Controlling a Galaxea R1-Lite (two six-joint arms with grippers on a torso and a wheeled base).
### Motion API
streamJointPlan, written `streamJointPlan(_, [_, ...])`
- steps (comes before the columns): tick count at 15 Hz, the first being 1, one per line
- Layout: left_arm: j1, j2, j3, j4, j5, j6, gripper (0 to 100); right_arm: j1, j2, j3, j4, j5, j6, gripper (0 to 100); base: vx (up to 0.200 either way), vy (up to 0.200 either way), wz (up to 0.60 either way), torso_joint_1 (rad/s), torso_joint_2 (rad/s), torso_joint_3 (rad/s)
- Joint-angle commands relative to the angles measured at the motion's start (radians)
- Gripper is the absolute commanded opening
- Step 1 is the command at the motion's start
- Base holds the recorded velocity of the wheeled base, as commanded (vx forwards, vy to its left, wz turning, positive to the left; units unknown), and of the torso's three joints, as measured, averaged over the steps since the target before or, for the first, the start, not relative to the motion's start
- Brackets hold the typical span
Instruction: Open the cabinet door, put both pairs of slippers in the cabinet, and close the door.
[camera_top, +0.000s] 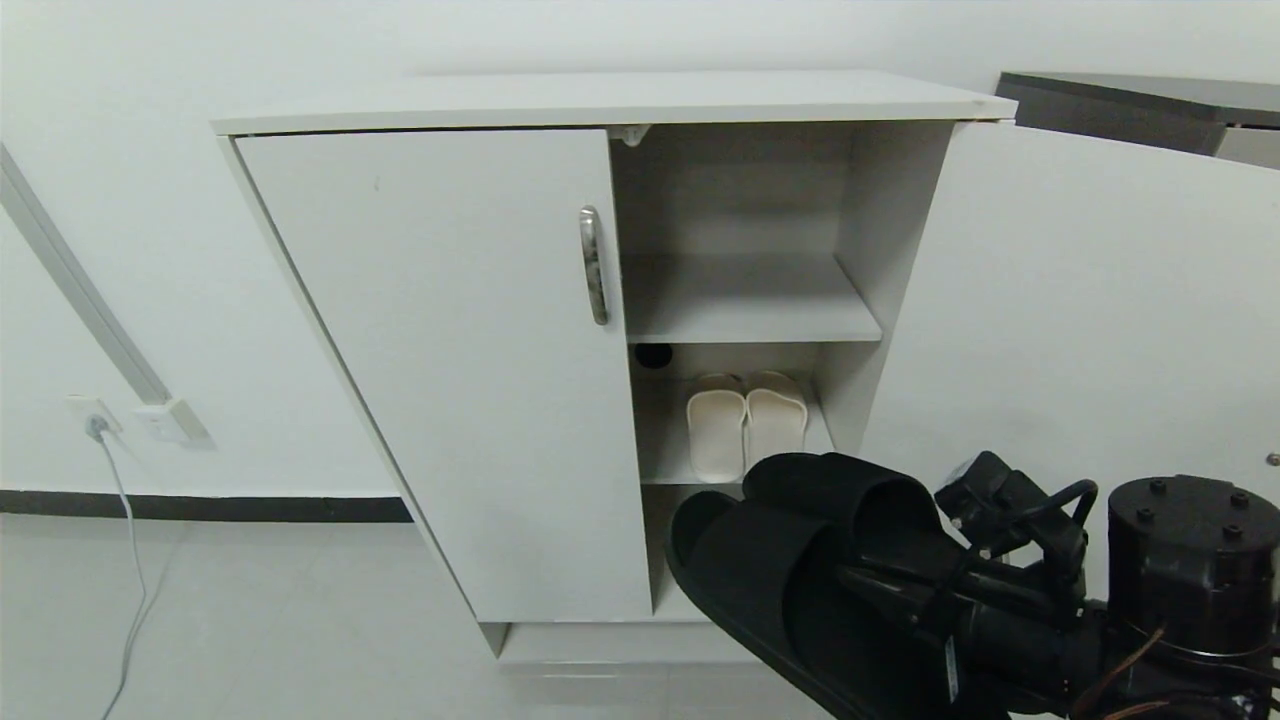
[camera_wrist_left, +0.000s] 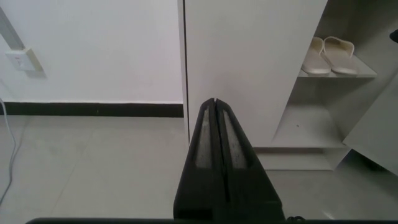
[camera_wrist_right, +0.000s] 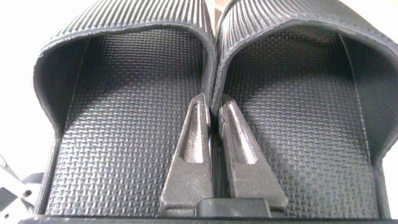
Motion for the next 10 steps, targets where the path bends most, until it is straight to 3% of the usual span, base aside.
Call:
streamJointPlan(1, [0.0, 0.001, 0.0, 0.001, 0.0, 0.0, 0, 0.006, -0.001, 0.003, -0.001, 0.0, 0.0, 0, 0.0, 0.0, 0.0, 0.0, 0.0, 0.0])
streamJointPlan(7, [0.0, 0.001, 0.0, 0.001, 0.0, 0.0, 0, 0.043, 0.025, -0.026, -0.027, -0.019, 0.004, 0, 0.0, 0.0, 0.0, 0.0, 0.0, 0.0])
streamJointPlan(8, [0.0, 0.001, 0.0, 0.001, 0.0, -0.002, 0, 0.049, 0.063, -0.07, -0.05, -0.094, 0.008, 0, 0.0, 0.0, 0.0, 0.0, 0.0, 0.0])
streamJointPlan(10, [0.0, 0.001, 0.0, 0.001, 0.002, -0.002, 0, 0.14, 0.108, -0.145, -0.056, -0.352, 0.06, 0, 0.0, 0.0, 0.0, 0.0, 0.0, 0.0])
